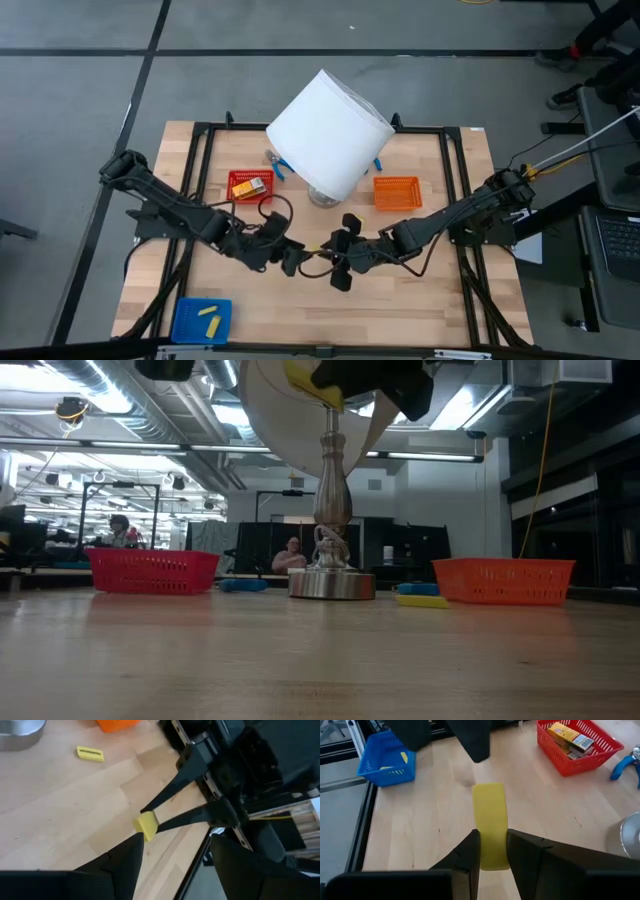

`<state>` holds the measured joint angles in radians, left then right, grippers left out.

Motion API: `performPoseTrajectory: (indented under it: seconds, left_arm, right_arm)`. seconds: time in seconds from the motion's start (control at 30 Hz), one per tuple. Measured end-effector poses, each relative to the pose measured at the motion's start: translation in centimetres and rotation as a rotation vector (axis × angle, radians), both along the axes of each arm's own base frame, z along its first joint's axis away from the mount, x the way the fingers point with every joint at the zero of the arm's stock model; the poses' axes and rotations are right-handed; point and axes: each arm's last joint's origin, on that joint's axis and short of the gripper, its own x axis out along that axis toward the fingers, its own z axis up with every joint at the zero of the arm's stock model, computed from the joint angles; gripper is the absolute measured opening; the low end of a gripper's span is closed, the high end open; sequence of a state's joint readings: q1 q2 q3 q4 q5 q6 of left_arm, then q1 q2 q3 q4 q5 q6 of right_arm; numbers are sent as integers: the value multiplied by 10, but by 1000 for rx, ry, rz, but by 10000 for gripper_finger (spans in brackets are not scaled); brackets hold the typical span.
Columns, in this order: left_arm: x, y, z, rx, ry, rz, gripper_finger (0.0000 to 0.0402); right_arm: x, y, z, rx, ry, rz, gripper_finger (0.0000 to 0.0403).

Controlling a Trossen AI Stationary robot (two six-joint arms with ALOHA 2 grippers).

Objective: Pick & Place School Supplies
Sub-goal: Put the yellow eraser into the blue bin

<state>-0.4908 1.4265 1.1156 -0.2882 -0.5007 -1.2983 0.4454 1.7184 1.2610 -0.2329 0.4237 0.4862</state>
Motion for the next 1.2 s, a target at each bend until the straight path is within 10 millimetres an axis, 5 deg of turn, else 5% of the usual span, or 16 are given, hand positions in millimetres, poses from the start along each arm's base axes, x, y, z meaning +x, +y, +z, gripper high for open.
performPoseTrajectory:
  seconds: [0.3, 0.77, 1.2]
  left_arm:
    - [2, 14, -6, 13, 83, 9, 226]
    - [18, 10, -23, -17, 101, -21, 223]
    - [22, 14, -21, -39, 86, -47, 129]
  right_arm:
    - [1, 0, 1, 3, -16, -5, 82]
    - [2, 0, 4, -1, -51, -23, 82]
    - [2, 0, 4, 1, -54, -23, 82]
